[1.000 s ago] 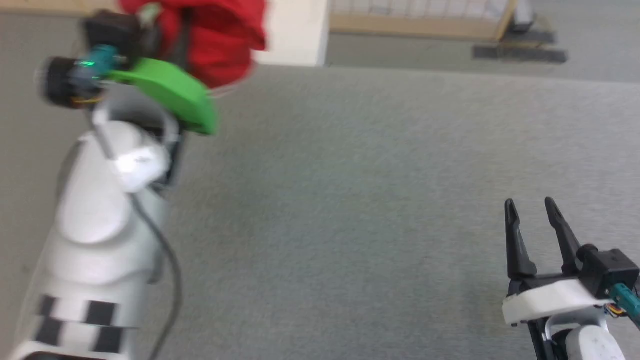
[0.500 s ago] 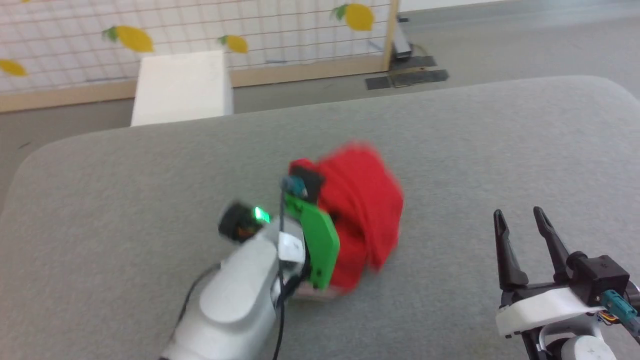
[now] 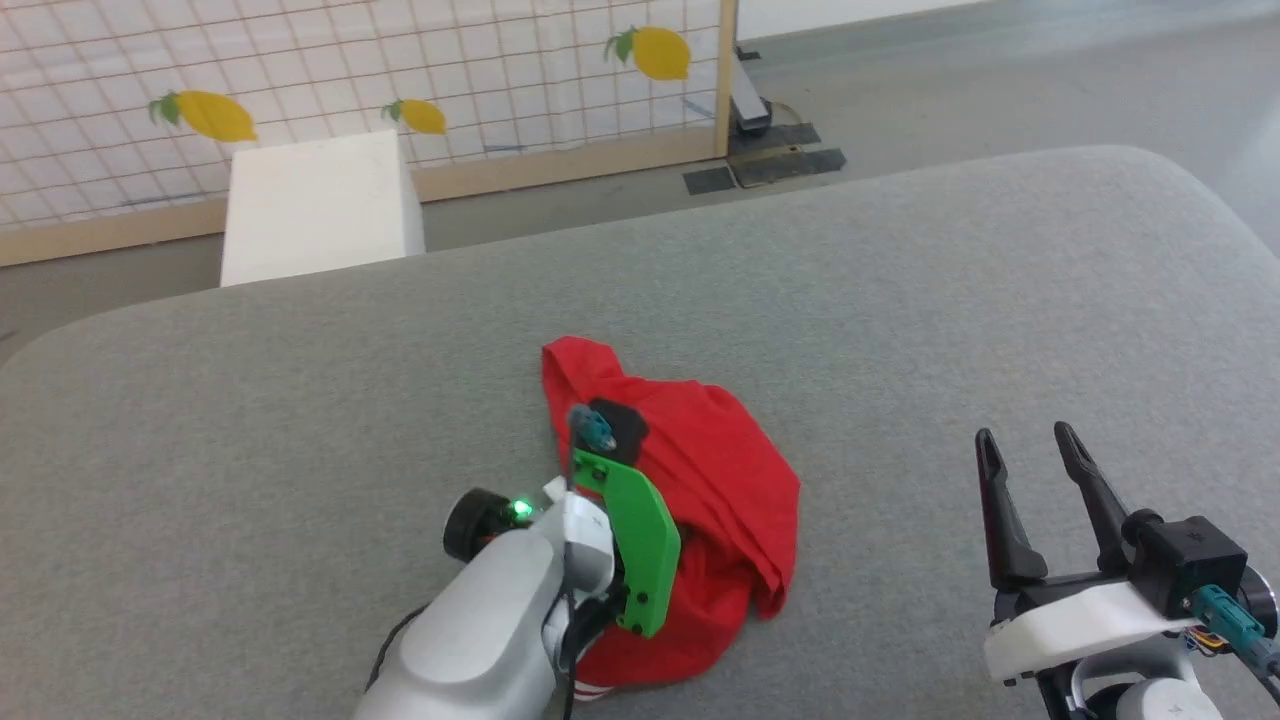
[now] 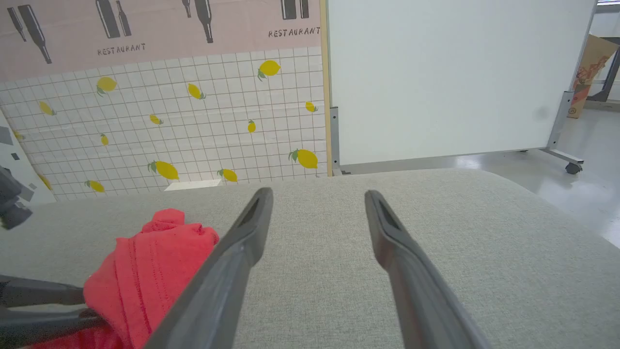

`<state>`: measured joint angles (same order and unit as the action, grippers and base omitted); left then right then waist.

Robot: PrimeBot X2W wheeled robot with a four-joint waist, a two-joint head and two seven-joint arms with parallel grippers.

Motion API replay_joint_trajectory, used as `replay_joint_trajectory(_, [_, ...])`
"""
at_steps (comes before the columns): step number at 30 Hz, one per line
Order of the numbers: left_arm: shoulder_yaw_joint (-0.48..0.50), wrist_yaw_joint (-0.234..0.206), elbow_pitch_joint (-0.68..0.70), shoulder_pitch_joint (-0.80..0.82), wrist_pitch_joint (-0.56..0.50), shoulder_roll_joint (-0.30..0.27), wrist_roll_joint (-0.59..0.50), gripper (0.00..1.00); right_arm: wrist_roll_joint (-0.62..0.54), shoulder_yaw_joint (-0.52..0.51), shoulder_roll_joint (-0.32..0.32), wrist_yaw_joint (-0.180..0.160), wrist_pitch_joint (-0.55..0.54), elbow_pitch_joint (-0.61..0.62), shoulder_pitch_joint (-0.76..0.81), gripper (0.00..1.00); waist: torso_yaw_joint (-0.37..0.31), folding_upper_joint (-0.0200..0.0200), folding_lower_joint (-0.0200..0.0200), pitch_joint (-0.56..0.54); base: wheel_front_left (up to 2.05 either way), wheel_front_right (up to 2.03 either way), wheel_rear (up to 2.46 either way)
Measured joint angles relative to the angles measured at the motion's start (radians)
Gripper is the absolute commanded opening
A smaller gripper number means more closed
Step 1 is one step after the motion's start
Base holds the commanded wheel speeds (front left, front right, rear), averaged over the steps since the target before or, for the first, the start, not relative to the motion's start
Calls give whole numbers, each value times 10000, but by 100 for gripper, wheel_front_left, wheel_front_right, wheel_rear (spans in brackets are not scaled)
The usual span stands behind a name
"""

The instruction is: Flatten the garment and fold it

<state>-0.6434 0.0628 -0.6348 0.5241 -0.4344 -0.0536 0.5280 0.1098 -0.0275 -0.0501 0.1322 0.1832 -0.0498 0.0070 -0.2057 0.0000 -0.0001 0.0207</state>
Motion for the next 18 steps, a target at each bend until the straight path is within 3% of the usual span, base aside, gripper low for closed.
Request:
replay_joint_trajectory(6, [792, -558, 1559, -504, 1885, -460, 13, 100, 15, -10, 0, 0, -59, 90, 151, 100, 549, 0, 0, -148, 0, 0, 0])
replay_joint_trajectory(12, [2040, -1450, 3237, -1291, 5039, -1267, -267, 100, 140, -44, 2, 0, -13, 159, 152, 100, 1154, 0, 0, -211, 0, 0, 0])
replay_joint_trajectory(15, [2500, -1657, 3528, -1801, 6334, -1519, -487, 100, 167, -44, 2, 0, 19, 165, 152, 100, 1439, 0, 0, -211, 0, 0, 0])
replay_joint_trajectory(18, [2926, -1695, 3634, -2261, 6819, -1680, -619, 100, 161, -33, 0, 0, 19, 163, 152, 100, 1692, 0, 0, -200, 0, 0, 0])
